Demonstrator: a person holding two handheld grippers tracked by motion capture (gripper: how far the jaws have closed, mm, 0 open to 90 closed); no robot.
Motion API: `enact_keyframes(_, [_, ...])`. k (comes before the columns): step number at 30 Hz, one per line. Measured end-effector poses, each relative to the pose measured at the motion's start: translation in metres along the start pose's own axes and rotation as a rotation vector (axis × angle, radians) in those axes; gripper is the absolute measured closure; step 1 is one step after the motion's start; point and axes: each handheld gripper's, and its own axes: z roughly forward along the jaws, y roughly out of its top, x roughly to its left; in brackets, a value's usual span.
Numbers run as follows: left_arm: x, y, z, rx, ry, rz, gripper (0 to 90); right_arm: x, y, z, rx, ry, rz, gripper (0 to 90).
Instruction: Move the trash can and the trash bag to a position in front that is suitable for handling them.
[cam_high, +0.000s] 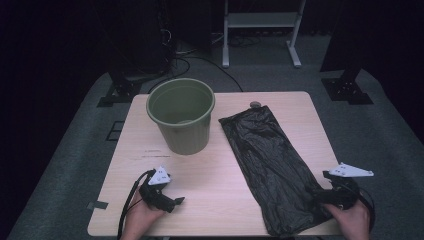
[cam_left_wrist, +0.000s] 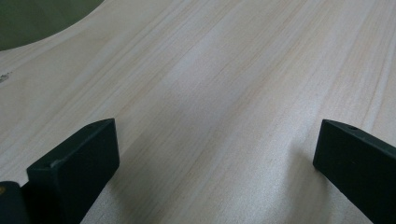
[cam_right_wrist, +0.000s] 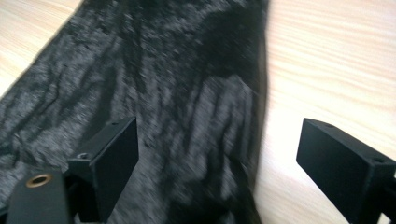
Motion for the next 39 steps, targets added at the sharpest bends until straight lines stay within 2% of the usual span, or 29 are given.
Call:
enact_keyframes(2, [0.000, 0.000, 0.000, 0.000, 0.000, 0.000, 0.0, 0.005, 0.006, 0.004, -0.006, 0.032, -0.011, 9.3])
enact_keyframes(7, [0.000, 0.000, 0.000, 0.000, 0.000, 0.000, 0.0, 0.015, 0.017, 0.015, 0.010, 0.034, -0.036, 9.2])
enact_keyframes(11, [0.000, 0.000, 0.000, 0.000, 0.000, 0.000, 0.0, 0.026, 0.026, 0.030, 0.012, 0.086, -0.063, 9.1])
enact_keyframes(13, [0.000, 0.000, 0.000, 0.000, 0.000, 0.000, 0.0, 0.028, 0.028, 0.034, 0.010, 0.090, -0.072, 9.1])
enact_keyframes(14, [0.000, 0.000, 0.000, 0.000, 0.000, 0.001, 0.0, 0.034, 0.031, 0.041, 0.005, 0.106, -0.077, 9.1])
enact_keyframes(19, [0.000, 0.000, 0.000, 0.000, 0.000, 0.001, 0.0, 0.044, 0.036, 0.055, -0.003, 0.109, -0.093, 9.1])
enact_keyframes(20, [0.000, 0.000, 0.000, 0.000, 0.000, 0.001, 0.0, 0.047, 0.037, 0.063, 0.011, 0.112, -0.097, 9.1])
enact_keyframes(25, [0.000, 0.000, 0.000, 0.000, 0.000, 0.000, 0.0, 0.051, 0.034, 0.077, 0.028, 0.124, -0.100, 9.1])
enact_keyframes(28, [0.000, 0.000, 0.000, 0.002, 0.002, 0.000, 0.0, 0.053, 0.031, 0.086, 0.066, 0.126, -0.114, 9.1])
enact_keyframes(39, [0.000, 0.000, 0.000, 0.001, 0.006, -0.002, 0.0, 0.055, 0.028, 0.091, 0.059, 0.106, -0.123, 9.2])
